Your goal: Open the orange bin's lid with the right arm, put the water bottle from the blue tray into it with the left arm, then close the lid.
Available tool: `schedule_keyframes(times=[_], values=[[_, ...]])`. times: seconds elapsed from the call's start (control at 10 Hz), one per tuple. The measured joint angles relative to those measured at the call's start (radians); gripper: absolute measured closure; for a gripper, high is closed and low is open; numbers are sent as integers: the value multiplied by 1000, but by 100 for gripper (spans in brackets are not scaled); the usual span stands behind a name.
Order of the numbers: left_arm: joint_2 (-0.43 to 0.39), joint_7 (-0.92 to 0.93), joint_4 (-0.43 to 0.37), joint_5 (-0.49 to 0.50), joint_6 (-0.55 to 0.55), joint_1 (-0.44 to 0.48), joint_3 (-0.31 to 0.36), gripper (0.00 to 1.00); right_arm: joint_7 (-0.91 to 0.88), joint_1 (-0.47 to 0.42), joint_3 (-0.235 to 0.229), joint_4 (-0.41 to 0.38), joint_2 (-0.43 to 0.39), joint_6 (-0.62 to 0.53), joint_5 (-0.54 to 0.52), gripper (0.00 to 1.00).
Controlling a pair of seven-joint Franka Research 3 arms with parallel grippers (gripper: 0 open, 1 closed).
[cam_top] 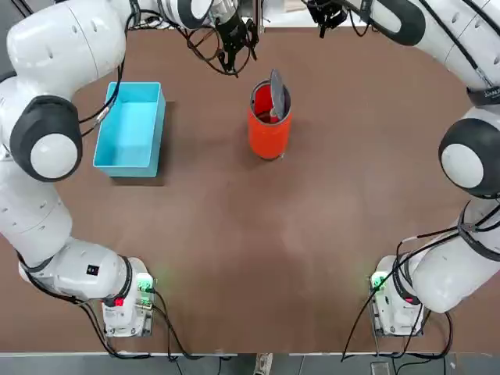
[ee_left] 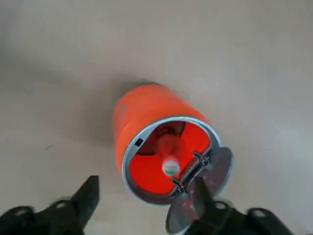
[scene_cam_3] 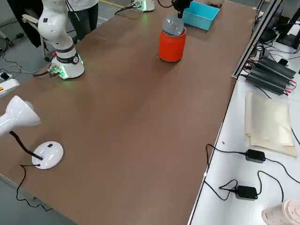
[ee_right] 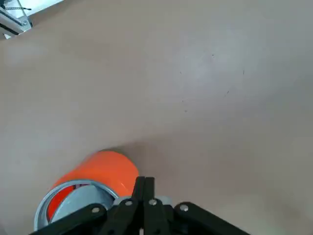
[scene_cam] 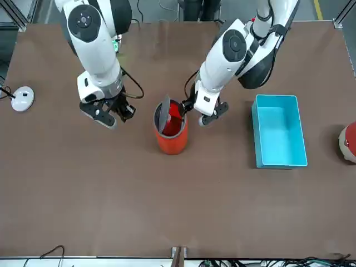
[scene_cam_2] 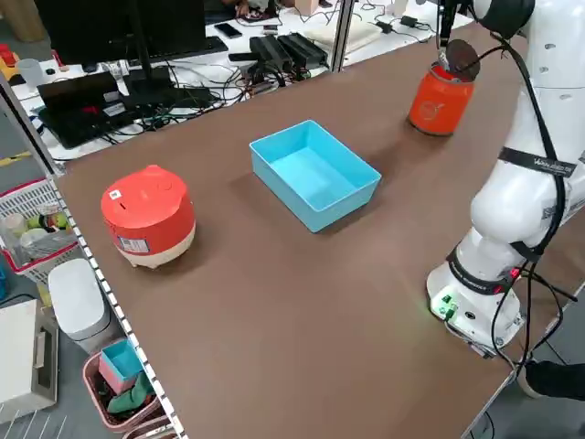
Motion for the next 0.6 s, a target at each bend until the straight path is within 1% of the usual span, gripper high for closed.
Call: schedule_keyframes(times=[0.1,0.2,0.3,0.4,0.6], values=[[-2,-4,9,8,0,8,2,0,0,1,0,0,0,0,0,99],[-11,-4,25,20,-17,31,4,0,0,3,1,-2,0,1,1,99],[-30,5,36,53,-70,73,5,0,0,10,3,-10,0,8,2,99],[-58,37,45,83,-146,127,5,0,8,29,4,-26,1,24,3,99],[-127,183,50,102,-290,267,7,0,72,87,6,-65,2,84,3,99]])
